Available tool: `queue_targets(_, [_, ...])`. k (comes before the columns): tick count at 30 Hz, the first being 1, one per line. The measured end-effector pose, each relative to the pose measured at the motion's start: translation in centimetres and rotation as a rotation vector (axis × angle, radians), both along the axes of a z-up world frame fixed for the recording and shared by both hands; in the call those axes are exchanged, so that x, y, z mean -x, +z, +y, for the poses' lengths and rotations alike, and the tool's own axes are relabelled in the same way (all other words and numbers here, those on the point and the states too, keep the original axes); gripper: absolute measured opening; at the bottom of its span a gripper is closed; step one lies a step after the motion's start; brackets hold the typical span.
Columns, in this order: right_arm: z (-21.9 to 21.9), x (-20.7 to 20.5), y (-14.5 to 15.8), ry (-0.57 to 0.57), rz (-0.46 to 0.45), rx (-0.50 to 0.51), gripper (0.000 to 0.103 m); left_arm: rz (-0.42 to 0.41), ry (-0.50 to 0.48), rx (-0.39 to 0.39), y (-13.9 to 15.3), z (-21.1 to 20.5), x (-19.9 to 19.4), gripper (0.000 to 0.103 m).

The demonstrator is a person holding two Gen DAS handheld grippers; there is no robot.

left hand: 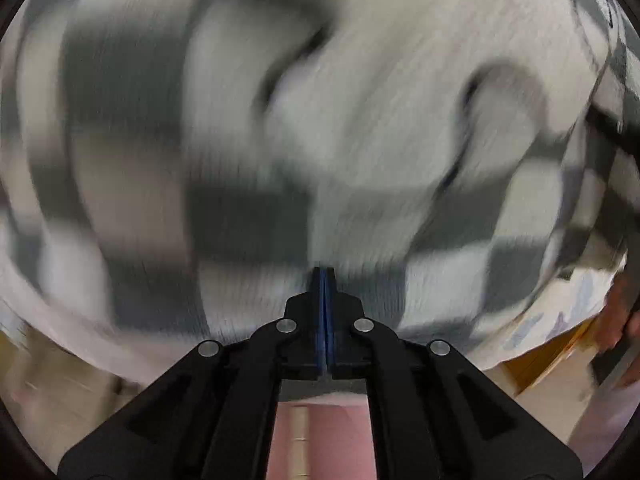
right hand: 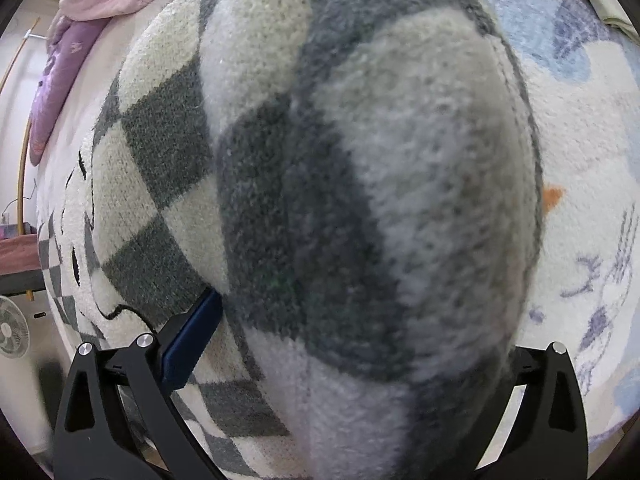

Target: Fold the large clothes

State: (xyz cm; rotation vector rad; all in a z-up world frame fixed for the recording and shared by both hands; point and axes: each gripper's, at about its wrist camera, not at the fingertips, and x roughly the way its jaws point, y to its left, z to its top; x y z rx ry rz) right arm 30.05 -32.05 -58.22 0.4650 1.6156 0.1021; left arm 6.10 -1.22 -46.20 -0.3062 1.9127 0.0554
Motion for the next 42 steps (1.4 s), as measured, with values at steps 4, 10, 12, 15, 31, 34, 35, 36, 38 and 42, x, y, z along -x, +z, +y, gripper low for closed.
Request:
queue_targets(4, [0.3, 0.2, -0.2, 0.015, -0.03, -0.014, 0.096, -0.092, 0.073, 0.038, 0.4, 1.6, 2.1, 0.002])
queue_targets(10, [0.4, 0.1, 0.2, 0.008, -0.044, 0.011, 0.084, -0.373, -0.109, 0.002, 5.8, 2.4, 2.3, 0.003])
queue_targets(12, [0.4, 0.5, 0.9, 0.002, -0.068, 0.013, 0.067, -0.459, -0.079, 0.02, 7.1, 3.0, 1.1, 0.002])
queue_targets(15, [-0.1, 1.2, 2.3, -0.035, -0.106, 0.016, 0.046, -0.487, -0.152, 0.01, 6.0, 1.9, 0.8, 0.002])
queue_targets(31, [7.2, 3.1, 12.6, 0.169, -0.297, -0.039, 0.029, -0.518, -0.081, -0.007, 3.1, 1.5, 2.5, 0.002])
queue_targets(34, [9.1, 3.6, 15.3, 0.193, -0.334, -0.044, 0.029, -0.524, -0.122, -0.024, 3.4, 2.5, 2.8, 0.002])
queue_targets(35, [9.5, 3.7, 15.7, 0.198, -0.338, -0.042, 0.029, -0.52, -0.116, -0.021, 3.6, 1.6, 2.5, 0.002])
queue_targets(36, [10.2, 3.8, 16.4, 0.207, -0.34, -0.038, 0.029, -0.508, -0.104, -0.011, 3.8, 1.9, 2.6, 0.003])
queue_targets(38, [11.9, 3.7, 17.8, 0.227, -0.35, -0.031, 0.029, -0.482, -0.091, 0.007, 4.7, 3.0, 1.0, 0.003])
queue_targets(42, [14.9, 3.3, 20.1, 0.277, -0.358, -0.015, 0.028, -0.509, -0.041, -0.016, 9.4, 6.9, 0.5, 0.001])
